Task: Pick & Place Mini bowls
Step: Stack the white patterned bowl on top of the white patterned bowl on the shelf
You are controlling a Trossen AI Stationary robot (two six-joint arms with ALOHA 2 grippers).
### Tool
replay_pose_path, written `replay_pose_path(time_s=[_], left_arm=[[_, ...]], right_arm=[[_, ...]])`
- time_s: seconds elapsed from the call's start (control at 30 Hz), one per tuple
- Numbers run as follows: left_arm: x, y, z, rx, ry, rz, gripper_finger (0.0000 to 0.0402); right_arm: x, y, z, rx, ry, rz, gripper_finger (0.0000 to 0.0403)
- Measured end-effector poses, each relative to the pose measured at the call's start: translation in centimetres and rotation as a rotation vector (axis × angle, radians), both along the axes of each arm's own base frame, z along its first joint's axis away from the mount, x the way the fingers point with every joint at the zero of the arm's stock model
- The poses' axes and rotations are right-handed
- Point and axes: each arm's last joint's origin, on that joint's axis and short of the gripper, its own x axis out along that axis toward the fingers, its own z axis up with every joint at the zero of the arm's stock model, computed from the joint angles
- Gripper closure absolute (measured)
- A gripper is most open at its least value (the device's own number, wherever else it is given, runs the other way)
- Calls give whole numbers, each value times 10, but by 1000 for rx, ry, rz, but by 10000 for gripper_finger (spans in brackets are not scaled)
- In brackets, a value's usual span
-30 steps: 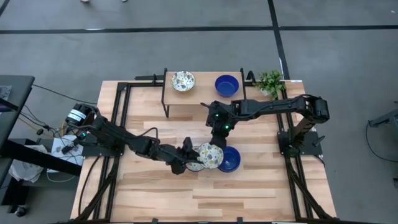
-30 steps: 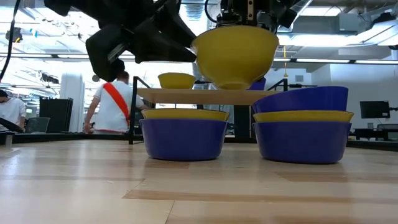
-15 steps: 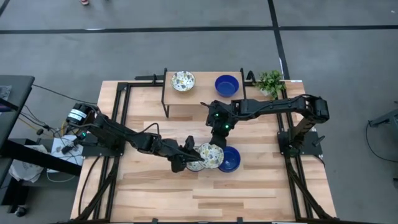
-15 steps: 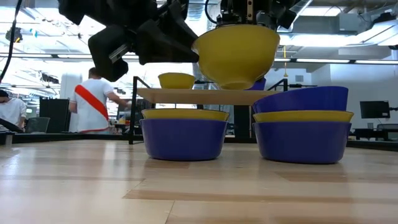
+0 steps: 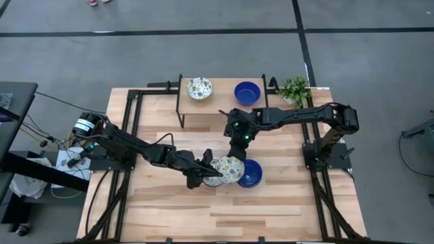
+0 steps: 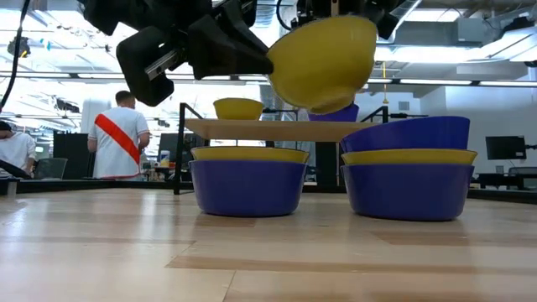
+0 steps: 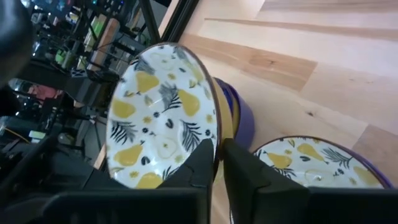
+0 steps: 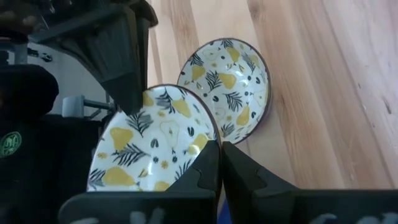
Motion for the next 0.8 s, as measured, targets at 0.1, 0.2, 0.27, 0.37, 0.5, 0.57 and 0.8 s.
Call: replay_pose_path(time_s=[0.1,0.2,0.27,0.37,0.5,0.57,0.8], left_arm=[[0,0,0,-2,0,-6,388],[0,0,0,-4,0,-6,388],[0,0,0,-4,1,-5,390],[0,0,0,-3,6,-5,391],[0,0,-1,-15,14,-1,392],[0,0,-1,-31,20,7,392],[-1,-1,-2,-66,31,25,392]], right_arm=[[1,0,0,0,-6,1,403],[0,0,0,1,-5,2,403],[0,0,0,1,-6,3,402],[0,0,0,3,-6,8,392],[0,1,0,2,-8,23,362],[-1,1,0,-2,-8,28,346],[-1,1,0,-25,-26,55,310]])
